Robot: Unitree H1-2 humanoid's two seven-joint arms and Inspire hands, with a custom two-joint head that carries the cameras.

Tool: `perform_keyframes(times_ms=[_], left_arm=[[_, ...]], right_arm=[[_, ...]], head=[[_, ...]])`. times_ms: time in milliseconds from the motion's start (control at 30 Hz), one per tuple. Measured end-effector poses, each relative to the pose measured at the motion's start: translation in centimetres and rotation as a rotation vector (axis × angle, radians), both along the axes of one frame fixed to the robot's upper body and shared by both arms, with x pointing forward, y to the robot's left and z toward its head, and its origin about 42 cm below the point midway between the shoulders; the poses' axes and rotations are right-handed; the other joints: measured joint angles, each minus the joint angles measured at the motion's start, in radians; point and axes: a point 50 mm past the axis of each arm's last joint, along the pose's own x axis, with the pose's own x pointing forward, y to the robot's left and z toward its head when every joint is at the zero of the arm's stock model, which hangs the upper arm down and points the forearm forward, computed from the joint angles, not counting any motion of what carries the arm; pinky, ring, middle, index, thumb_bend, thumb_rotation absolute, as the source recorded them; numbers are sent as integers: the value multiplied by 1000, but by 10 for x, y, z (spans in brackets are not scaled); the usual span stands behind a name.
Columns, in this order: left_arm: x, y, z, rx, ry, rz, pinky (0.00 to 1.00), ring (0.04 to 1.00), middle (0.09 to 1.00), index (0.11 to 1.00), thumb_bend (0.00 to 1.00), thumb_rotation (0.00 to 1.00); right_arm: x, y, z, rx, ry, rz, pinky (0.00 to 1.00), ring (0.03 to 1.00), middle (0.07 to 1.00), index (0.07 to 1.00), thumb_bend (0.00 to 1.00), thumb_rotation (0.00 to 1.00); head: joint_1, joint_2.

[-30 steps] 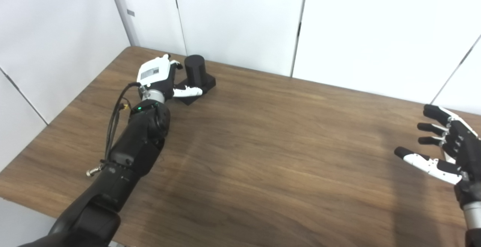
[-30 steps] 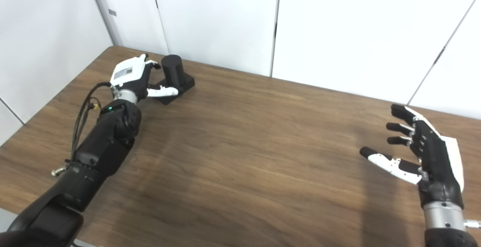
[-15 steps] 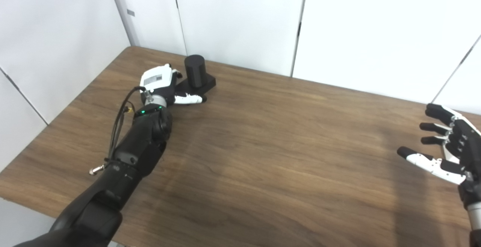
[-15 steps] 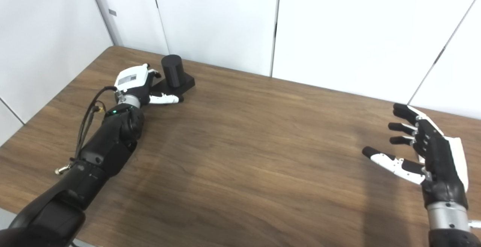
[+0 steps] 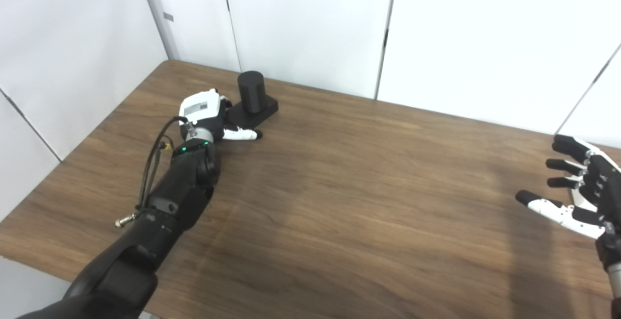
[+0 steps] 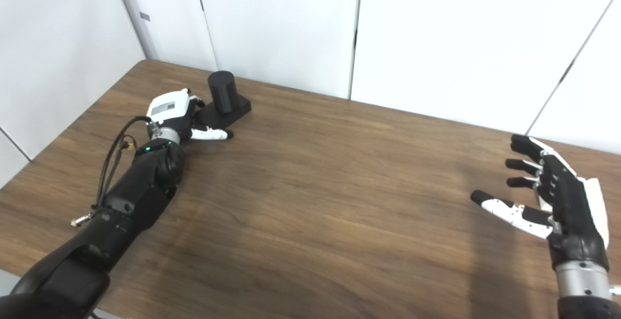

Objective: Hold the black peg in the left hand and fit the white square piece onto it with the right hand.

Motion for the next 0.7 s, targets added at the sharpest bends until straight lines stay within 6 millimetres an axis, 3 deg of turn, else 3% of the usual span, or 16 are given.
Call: perform_keyframes(times_ms=[233,467,700], left_arm=[[1,5,3,-10,17,-18,895,984,955,757,842,496],[9,14,21,15,84,-74,865,973,937,709,770,379],[17,15,32,21,133,-108,848,964,920,677,745,337]], right_arm=[[0,0,0,0,-1,0,611,727,812,787,625,0],[-2,-1,-1,-1,4,-3,604,728,814,791,623,0],[-3,-1,-3,0,7,-4,613,730,818,792,619,0]], head=[[-5,5],[-3,8],[-8,11]])
